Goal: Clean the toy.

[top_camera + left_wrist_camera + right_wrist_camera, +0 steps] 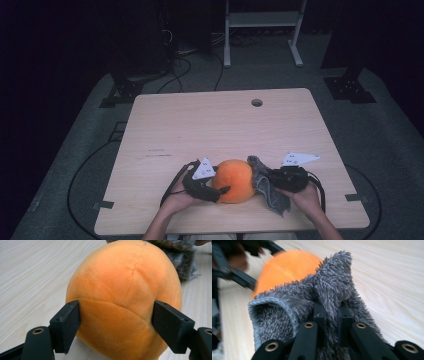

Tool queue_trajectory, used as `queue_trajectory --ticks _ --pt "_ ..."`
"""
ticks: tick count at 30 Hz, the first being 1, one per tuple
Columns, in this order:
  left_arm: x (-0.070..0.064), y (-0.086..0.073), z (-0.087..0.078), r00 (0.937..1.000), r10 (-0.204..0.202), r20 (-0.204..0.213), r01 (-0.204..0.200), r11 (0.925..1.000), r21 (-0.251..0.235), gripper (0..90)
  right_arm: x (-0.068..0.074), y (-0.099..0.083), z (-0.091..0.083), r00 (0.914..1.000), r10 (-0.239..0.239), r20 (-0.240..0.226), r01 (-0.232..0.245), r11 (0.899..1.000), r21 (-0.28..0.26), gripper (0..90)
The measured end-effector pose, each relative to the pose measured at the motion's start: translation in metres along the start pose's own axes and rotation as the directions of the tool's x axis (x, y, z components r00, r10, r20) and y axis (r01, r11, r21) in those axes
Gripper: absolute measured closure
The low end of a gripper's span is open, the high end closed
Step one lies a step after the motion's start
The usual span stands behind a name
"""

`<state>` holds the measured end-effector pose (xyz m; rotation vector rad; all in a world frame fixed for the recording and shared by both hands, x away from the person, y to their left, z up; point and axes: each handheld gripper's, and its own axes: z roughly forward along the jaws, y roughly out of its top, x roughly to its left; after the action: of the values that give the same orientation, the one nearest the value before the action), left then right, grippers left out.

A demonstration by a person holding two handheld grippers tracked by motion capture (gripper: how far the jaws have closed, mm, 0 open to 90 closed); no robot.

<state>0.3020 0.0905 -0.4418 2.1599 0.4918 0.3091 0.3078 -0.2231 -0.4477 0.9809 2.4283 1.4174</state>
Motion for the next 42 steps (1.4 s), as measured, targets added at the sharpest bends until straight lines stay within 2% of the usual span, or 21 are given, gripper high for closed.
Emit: queue_trajectory --ticks 2,4,7,9,12,15,17,20,22,23,26,28,30,31,32,34,37,39,40,41,42 --pt "0.000 -0.001 -0.001 1.0000 0.000 0.000 0.000 1.0000 0.003 23.7 -0.005 -0.003 0.001 0.9996 0.014 0.026 -0.014 0.999 0.032 80.6" --pt "0.001 -0.001 -0.001 1.0000 0.001 0.000 -0.001 1.0000 0.007 23.4 -0.009 -0.004 0.000 0.9990 0.034 0.029 -0.035 0.998 0.043 80.5" --pt "0.002 -0.002 -0.001 1.0000 -0.006 0.006 0.006 1.0000 0.002 23.0 -0.007 0.000 -0.006 0.9995 0.032 0.009 -0.032 0.999 -0.007 80.5" --pt "0.002 -0.002 -0.001 1.0000 -0.006 0.007 0.006 1.0000 0.003 23.0 -0.001 0.006 -0.012 0.9995 0.010 -0.030 -0.012 0.998 -0.068 80.4" --pt "0.002 -0.002 -0.001 1.0000 -0.005 0.008 0.005 1.0000 0.002 22.9 0.003 0.009 -0.016 0.9968 -0.010 -0.079 0.000 0.993 -0.114 80.1" --pt "0.001 -0.001 -0.002 0.9998 0.000 0.021 0.000 1.0000 -0.005 21.4 0.003 0.007 -0.013 0.9978 -0.018 -0.064 0.014 0.997 -0.071 80.2" --pt "0.003 0.001 -0.003 0.9991 -0.014 0.040 0.015 0.9996 -0.025 16.2 0.001 0.004 -0.009 0.9975 -0.014 -0.070 0.010 0.999 -0.046 80.3" --pt "0.009 0.003 0.000 0.9966 -0.080 0.020 0.080 0.9968 -0.005 5.8 0.002 0.005 -0.008 0.9975 -0.022 -0.068 0.019 0.999 -0.049 80.2" --pt "0.011 0.003 0.005 0.9918 -0.119 0.048 0.119 0.9929 0.006 5.1 0.001 0.005 -0.007 0.9976 -0.015 -0.067 0.012 0.999 -0.043 80.2" --pt "0.009 0.003 0.007 0.9903 -0.120 0.071 0.120 0.9928 0.010 8.4 0.000 0.005 -0.006 0.9975 -0.007 -0.070 0.004 0.999 -0.037 80.2" --pt "0.003 0.005 0.006 0.9961 -0.080 0.037 0.080 0.9967 -0.011 24.5 -0.001 0.005 -0.005 0.9973 0.008 -0.073 -0.011 0.999 -0.035 80.3" --pt "-0.002 0.009 0.002 0.9992 -0.040 0.000 0.040 0.9973 -0.062 32.4 -0.001 0.005 -0.005 0.9981 0.010 -0.061 -0.012 0.999 -0.035 80.5" --pt "-0.008 0.013 0.000 0.9974 0.016 -0.071 -0.023 0.9945 -0.102 34.4 -0.001 0.005 -0.008 0.9993 0.012 -0.034 -0.013 0.999 -0.048 80.5" --pt "-0.012 0.015 0.000 0.9923 0.050 -0.114 -0.063 0.9908 -0.119 34.5 -0.002 0.006 -0.010 0.9995 0.014 -0.027 -0.016 0.998 -0.063 80.6" --pt "-0.017 0.017 0.001 0.9833 0.090 -0.158 -0.110 0.9862 -0.124 34.5 -0.002 0.007 -0.012 0.9993 0.022 -0.029 -0.024 0.996 -0.080 80.6" --pt "-0.024 0.018 0.008 0.9612 0.174 -0.214 -0.196 0.9768 -0.086 33.8 -0.001 0.011 -0.017 0.9996 0.014 -0.026 -0.017 0.993 -0.117 80.6" --pt "-0.033 0.017 0.014 0.9508 0.222 -0.217 -0.246 0.9645 -0.095 32.0 0.015 0.020 -0.020 0.9967 -0.048 -0.065 0.036 0.985 -0.169 80.6" --pt "-0.036 0.018 0.014 0.9481 0.241 -0.208 -0.265 0.9597 -0.095 30.4 0.026 0.026 -0.016 0.9925 -0.105 -0.063 0.093 0.981 -0.171 80.6" --pt "-0.037 0.017 0.014 0.9490 0.246 -0.197 -0.268 0.9587 -0.094 29.1 0.030 0.029 -0.013 0.9894 -0.135 -0.055 0.125 0.979 -0.162 80.5" --pt "-0.035 0.017 0.012 0.9562 0.237 -0.172 -0.257 0.9610 -0.103 26.4 0.033 0.030 -0.008 0.9867 -0.159 -0.037 0.152 0.978 -0.141 80.5" --pt "-0.031 0.017 0.009 0.9703 0.201 -0.135 -0.218 0.9681 -0.124 21.9 0.035 0.029 -0.004 0.9854 -0.167 -0.035 0.162 0.980 -0.119 80.6"
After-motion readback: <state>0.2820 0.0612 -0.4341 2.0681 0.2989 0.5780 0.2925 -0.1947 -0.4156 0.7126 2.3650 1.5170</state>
